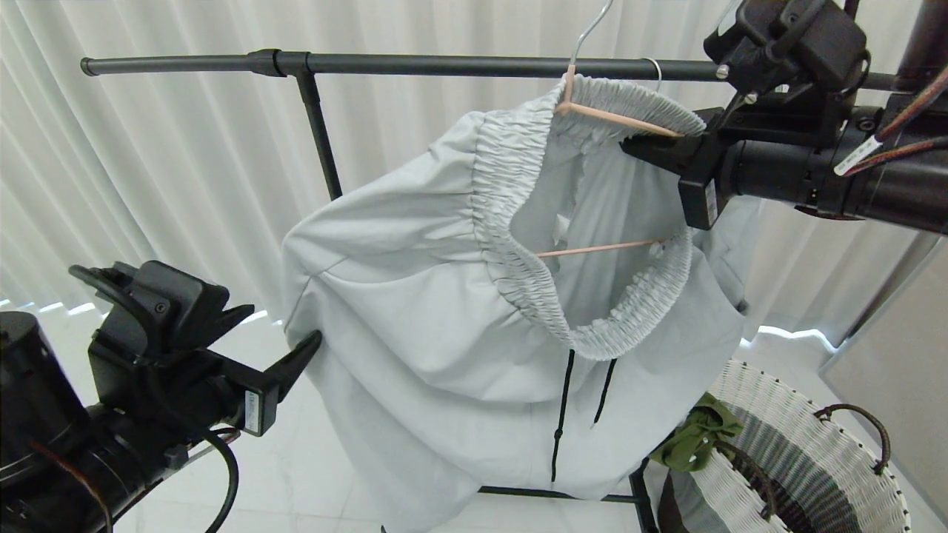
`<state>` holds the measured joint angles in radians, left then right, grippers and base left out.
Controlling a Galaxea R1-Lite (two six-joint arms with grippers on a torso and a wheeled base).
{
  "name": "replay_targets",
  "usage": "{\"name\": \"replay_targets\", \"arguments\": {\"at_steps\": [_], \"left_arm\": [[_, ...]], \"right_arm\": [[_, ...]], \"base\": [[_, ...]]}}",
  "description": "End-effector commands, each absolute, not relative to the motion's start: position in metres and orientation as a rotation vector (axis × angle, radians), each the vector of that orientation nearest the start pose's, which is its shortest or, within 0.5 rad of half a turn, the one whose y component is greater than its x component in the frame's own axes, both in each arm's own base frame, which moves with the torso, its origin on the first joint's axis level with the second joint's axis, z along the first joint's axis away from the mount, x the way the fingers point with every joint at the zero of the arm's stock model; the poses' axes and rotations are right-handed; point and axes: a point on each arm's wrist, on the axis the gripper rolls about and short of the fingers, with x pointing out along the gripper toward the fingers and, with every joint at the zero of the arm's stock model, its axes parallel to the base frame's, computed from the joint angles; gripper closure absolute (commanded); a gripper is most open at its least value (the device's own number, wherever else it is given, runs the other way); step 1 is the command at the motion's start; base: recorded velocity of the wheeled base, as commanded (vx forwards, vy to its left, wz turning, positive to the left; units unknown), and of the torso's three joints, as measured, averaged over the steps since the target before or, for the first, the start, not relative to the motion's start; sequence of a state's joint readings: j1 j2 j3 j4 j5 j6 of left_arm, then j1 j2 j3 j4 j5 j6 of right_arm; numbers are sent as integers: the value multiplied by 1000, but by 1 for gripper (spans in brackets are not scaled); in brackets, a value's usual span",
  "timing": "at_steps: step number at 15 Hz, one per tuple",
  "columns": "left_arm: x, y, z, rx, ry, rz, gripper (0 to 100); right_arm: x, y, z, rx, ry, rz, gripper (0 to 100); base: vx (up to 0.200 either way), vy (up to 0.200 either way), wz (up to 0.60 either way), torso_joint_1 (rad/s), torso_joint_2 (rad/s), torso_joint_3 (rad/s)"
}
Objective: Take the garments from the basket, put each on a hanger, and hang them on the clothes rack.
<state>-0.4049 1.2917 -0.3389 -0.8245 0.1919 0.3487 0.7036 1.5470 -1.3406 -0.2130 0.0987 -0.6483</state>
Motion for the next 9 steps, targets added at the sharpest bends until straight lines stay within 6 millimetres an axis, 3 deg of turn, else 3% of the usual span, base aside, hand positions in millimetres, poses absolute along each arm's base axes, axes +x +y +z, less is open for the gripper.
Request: {"name": "replay_targets", "arguments": {"at_steps": [1,6,9], "left_arm": [[173,-68,173,390,105,-228,100],[184,-31,170,391,159,-26,100],[184,-24,169,388,171,13,100]], "right_arm": [[209,180,340,-610,-269,767,100],[209,173,339,-613,-260,744,100],[209,173,339,-611,-259,744,100]], "base": [[0,0,0,0,0,0],[0,0,0,0,0,0],[0,0,0,0,0,0]]}}
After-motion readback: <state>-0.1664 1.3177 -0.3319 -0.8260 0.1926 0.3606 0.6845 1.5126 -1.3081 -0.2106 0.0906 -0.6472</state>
